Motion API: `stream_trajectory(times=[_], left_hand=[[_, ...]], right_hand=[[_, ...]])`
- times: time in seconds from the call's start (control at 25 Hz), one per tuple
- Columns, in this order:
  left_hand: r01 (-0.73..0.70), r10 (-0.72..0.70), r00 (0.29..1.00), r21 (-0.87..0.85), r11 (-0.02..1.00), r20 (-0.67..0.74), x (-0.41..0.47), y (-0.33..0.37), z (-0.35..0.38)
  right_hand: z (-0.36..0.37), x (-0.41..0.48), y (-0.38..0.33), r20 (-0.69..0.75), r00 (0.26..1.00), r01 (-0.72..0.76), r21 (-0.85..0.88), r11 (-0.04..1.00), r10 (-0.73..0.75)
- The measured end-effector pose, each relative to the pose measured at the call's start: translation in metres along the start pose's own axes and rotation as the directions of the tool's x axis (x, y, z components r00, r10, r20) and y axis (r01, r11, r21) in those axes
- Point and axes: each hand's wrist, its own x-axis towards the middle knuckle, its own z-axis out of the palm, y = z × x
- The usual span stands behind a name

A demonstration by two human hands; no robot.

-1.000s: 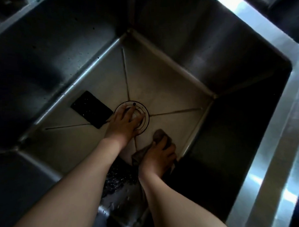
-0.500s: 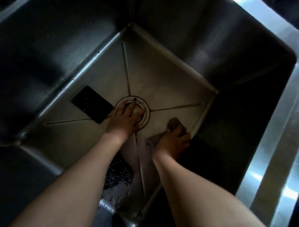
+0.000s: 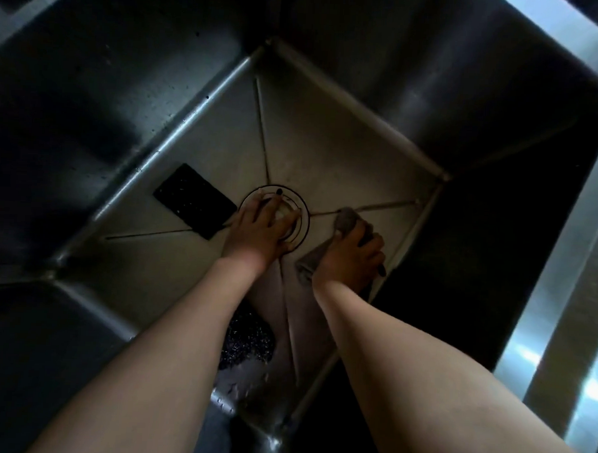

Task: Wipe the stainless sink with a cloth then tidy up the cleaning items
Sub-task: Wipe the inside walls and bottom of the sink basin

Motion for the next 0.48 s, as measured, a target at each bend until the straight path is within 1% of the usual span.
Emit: stream_trajectory(times=[0.12,0.2,0.36,0.4,0.48], left_hand=[[-0.012,0.011,1.000,-0.024,1.000,-0.027,-0.001,-0.001,0.001],[-0.012,0.011,1.000,-0.030,0.999,-0.026,-0.001,-0.002,0.000],[-0.021,0.021,1.000,-0.013,1.000,0.003,-0.002,0.002,-0.002],[-0.016,0.016,1.000,-0.014,1.000,0.007,-0.002,0.001,-0.003],[-0.025,0.025,0.999,-0.017,1.000,0.022,-0.002,0.000,-0.007]], right_hand=[[0.001,-0.017,0.015,0.037,0.982,-0.185,0.045,0.982,0.183],[0.006,-0.040,0.018,0.053,0.970,-0.241,0.063,0.969,0.238],[0.010,-0.065,0.013,0.064,0.970,-0.238,0.022,0.971,0.236],[0.008,-0.064,0.010,0.055,0.977,-0.204,0.001,0.979,0.204],[0.002,-0.060,0.006,0.018,0.996,-0.084,-0.031,0.996,0.085]])
